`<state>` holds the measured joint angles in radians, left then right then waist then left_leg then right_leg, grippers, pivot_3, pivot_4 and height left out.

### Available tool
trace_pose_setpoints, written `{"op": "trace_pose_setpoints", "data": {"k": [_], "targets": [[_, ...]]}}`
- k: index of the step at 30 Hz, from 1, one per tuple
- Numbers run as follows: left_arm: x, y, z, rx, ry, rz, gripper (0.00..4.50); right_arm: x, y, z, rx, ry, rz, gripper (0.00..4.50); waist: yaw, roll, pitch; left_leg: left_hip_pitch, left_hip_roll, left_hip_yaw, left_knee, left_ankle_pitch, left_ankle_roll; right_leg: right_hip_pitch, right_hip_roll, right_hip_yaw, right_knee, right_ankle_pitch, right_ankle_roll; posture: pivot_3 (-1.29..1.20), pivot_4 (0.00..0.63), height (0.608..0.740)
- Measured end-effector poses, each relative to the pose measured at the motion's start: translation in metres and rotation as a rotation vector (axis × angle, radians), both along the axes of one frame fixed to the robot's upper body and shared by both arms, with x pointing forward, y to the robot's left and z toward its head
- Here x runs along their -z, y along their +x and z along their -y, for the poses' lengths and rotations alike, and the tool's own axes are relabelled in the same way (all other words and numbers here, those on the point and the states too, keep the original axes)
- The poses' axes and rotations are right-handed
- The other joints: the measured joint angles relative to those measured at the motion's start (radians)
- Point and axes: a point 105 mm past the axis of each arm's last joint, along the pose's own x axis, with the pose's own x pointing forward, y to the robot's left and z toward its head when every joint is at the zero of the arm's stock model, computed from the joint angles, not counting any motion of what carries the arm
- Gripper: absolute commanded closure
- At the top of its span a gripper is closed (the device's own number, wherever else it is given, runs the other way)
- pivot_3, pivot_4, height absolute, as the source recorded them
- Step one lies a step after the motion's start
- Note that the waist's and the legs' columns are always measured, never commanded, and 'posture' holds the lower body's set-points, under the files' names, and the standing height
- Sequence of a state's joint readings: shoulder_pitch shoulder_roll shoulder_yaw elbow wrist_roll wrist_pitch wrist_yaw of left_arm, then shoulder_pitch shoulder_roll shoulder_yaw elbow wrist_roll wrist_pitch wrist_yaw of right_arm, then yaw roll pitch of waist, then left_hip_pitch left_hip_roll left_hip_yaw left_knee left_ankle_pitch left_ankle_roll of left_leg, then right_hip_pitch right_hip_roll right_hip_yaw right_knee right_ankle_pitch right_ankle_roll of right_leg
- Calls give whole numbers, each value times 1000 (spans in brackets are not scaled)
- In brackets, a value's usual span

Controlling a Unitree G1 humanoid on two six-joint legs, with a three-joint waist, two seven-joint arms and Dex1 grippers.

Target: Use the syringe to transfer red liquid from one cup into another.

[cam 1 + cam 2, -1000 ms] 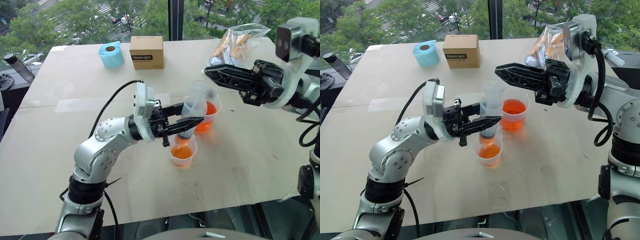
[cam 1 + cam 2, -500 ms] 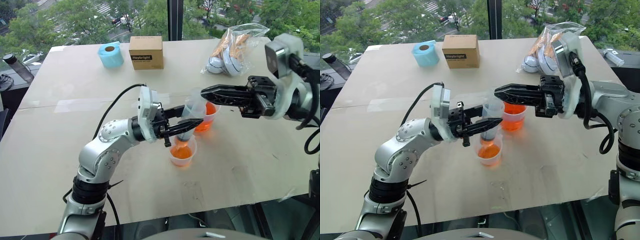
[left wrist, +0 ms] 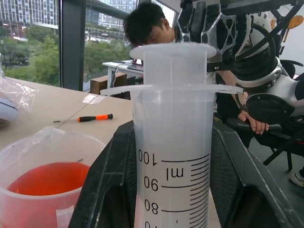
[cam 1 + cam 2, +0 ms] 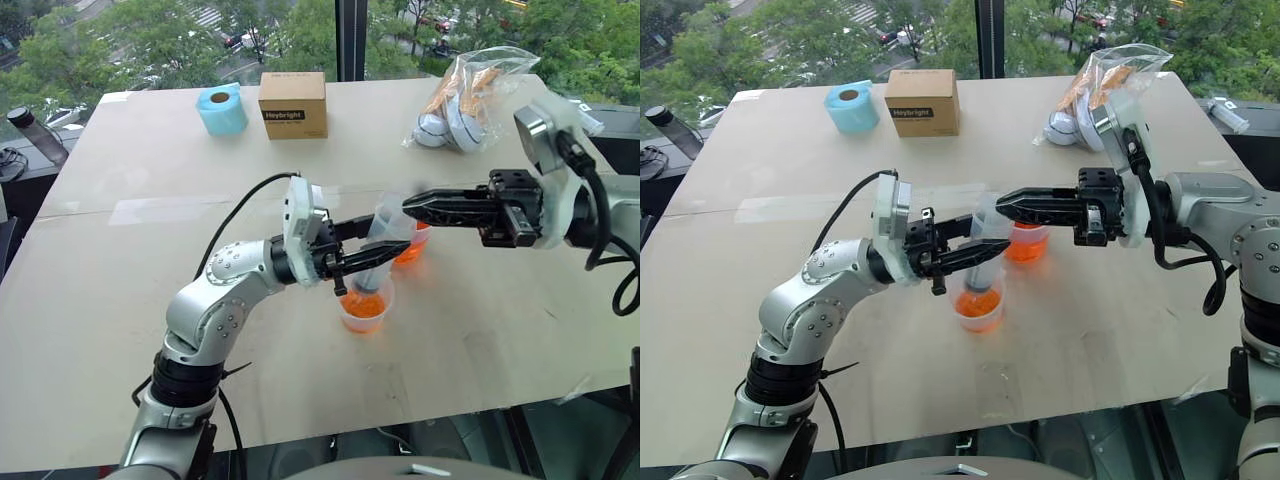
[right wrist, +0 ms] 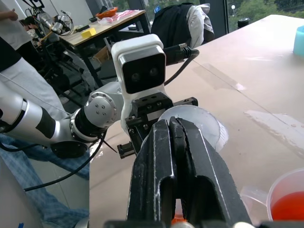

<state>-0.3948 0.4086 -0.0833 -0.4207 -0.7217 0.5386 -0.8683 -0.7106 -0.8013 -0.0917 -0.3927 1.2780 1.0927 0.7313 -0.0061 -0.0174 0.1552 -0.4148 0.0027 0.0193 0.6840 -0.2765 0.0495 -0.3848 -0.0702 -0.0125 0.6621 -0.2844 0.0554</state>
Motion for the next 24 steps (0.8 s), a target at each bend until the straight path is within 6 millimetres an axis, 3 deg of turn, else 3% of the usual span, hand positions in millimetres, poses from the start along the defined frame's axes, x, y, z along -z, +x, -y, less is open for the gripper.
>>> {"op": "trace_pose_setpoints", "data": {"k": [13, 16, 19, 23, 24], "targets": [[-4, 2, -1, -22, -25, -1, 3101, -1, 6, 11, 30, 22, -21, 4451, 1, 0, 0, 0, 0, 0, 0, 0, 0, 0, 0, 0, 0, 0, 0, 0, 150, 740], [-23, -1, -3, -24, -68, 49, 3101, -13, 15, 24, 78, 129, -39, 4451, 2, 0, 0, 0, 0, 0, 0, 0, 0, 0, 0, 0, 0, 0, 0, 0, 150, 740], [-36, -6, -3, -19, -96, 77, 3101, -25, 20, 37, 108, 233, -37, 3688, 3, 0, 0, 0, 0, 0, 0, 0, 0, 0, 0, 0, 0, 0, 0, 0, 150, 740], [-52, -3, -7, -41, -162, 48, 3101, -24, 28, 54, 180, 310, -65, 1877, 7, 0, 0, 0, 0, 0, 0, 0, 0, 0, 0, 0, 0, 0, 0, 0, 150, 740], [-60, -2, -10, -55, -184, 60, 3101, -20, 30, 57, 206, 309, -72, 1877, 7, 0, 0, 0, 0, 0, 0, 0, 0, 0, 0, 0, 0, 0, 0, 0, 150, 740]]}}
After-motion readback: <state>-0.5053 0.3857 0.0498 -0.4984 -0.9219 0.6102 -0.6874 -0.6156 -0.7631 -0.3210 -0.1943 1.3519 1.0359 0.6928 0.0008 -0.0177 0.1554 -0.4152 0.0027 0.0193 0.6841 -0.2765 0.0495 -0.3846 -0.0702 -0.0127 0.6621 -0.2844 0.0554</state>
